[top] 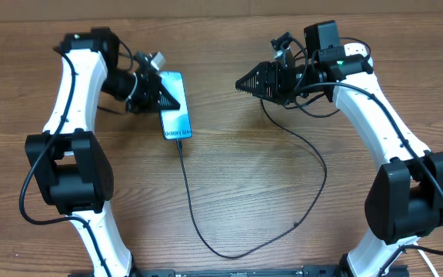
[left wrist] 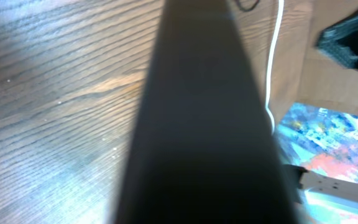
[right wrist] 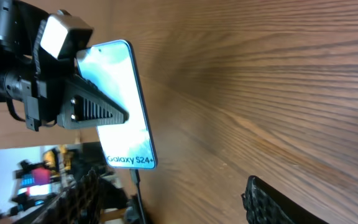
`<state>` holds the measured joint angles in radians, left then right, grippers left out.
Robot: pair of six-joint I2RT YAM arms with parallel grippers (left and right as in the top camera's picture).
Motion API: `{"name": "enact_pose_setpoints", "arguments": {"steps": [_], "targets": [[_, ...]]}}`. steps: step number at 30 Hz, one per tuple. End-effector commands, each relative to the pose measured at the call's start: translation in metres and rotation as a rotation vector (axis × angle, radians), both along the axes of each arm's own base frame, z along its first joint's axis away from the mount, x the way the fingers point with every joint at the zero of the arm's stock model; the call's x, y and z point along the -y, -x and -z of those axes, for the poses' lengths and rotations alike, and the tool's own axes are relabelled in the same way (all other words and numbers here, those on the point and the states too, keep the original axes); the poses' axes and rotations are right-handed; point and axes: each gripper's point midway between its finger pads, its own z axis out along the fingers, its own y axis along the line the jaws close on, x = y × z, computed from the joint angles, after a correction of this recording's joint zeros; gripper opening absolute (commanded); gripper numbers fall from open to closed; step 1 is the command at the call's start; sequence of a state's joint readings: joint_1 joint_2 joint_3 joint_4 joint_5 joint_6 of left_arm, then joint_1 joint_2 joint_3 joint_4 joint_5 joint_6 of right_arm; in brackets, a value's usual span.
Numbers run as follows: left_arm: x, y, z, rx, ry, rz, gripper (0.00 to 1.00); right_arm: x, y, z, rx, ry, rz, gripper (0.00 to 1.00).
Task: Plug charger to phone and switch on socket
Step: 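Lower the phone flat onto the table and open both grippers, then lift both grippers up and away from the phone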
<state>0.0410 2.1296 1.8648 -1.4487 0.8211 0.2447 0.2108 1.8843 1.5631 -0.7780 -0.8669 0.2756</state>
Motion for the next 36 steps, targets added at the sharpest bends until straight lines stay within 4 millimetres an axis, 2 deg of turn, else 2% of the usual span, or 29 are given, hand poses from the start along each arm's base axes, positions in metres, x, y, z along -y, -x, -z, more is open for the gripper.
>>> {"name": "enact_pose_setpoints", "arguments": {"steps": [1, 8, 11, 17, 21, 29, 31, 34, 36], "targets": [[0.003, 0.007, 0.017, -0.002, 0.010, 0.021, 0.05, 0.001, -0.004, 0.001, 0.042, 0.053, 0.010, 0.71], [-0.001, 0.013, 0.074, -0.040, -0.069, -0.025, 0.04, -0.002, 0.001, 0.009, 0.025, 0.101, 0.012, 0.71], [-0.003, 0.013, 0.091, -0.022, -0.104, -0.027, 0.04, -0.004, 0.003, 0.009, 0.022, 0.104, 0.006, 0.71], [-0.004, 0.004, 0.096, 0.020, -0.113, -0.037, 0.04, -0.006, 0.005, 0.010, 0.019, 0.105, 0.001, 0.71], [-0.012, -0.002, 0.105, 0.018, -0.191, -0.067, 0.04, -0.005, 0.006, 0.010, 0.012, 0.107, 0.001, 0.71], [-0.005, -0.003, 0.113, 0.011, -0.211, -0.068, 0.04, -0.005, 0.007, 0.011, 0.009, 0.108, 0.001, 0.71], [-0.005, -0.004, 0.113, 0.013, -0.210, -0.068, 0.07, -0.005, 0.007, 0.011, 0.009, 0.108, 0.001, 0.71], [-0.005, -0.004, 0.113, 0.013, -0.210, -0.068, 0.18, -0.005, 0.007, 0.011, 0.008, 0.108, 0.001, 0.71], [-0.005, -0.004, 0.114, 0.014, -0.213, -0.068, 0.20, -0.005, 0.007, 0.011, 0.008, 0.108, 0.001, 0.71]]}}
